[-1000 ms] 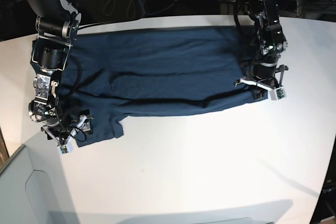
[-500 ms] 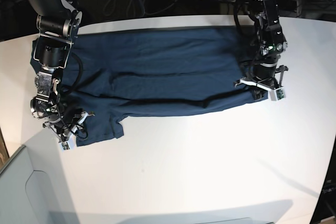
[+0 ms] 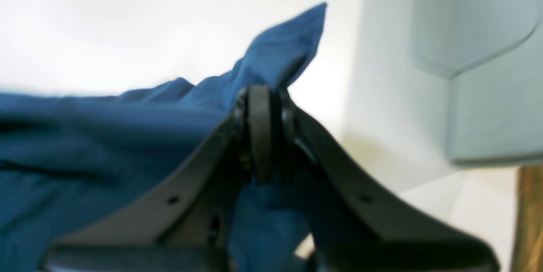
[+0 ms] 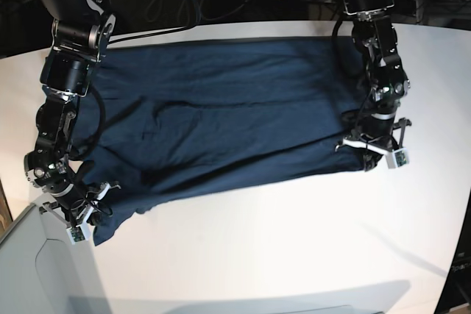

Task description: Fold the T-shirt properly

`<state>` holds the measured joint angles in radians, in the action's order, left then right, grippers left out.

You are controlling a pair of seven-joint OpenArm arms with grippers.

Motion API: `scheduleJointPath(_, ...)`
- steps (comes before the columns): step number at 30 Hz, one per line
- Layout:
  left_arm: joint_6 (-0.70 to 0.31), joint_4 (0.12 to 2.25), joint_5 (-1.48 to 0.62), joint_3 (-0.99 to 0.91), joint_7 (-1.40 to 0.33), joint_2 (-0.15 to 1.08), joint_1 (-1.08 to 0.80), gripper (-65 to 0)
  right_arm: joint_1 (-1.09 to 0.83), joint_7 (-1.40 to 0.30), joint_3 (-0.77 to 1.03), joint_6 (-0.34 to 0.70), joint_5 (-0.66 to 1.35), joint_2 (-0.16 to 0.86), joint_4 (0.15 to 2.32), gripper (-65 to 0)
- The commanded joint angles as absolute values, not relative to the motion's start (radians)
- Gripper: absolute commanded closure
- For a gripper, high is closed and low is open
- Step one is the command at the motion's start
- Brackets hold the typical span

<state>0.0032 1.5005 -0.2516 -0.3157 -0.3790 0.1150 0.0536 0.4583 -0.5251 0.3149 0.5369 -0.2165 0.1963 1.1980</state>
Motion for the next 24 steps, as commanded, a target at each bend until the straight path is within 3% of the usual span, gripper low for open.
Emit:
scheduleJointPath(1, 0.002, 1.52, -0.254, -0.317, -0.352, 0.124, 0.09, 0.0, 0.483, -0.512, 0.317, 0.57, -0.208, 0.205, 1.224, -0.1)
scheduleJointPath(14, 0.001, 1.44, -0.262, -0.289, -0.346, 0.179, 0.186, 0.0, 0.433, -0.504, 0.318, 0.694, -0.16, 0.183, 1.405, -0.1)
scheduleJointPath(24, -0.001, 1.438, -0.262, -0.297, -0.344, 0.18, 0.174, 0.0, 0.34, -0.503, 0.315, 0.698, -0.163, 0.156, 1.477, -0.1)
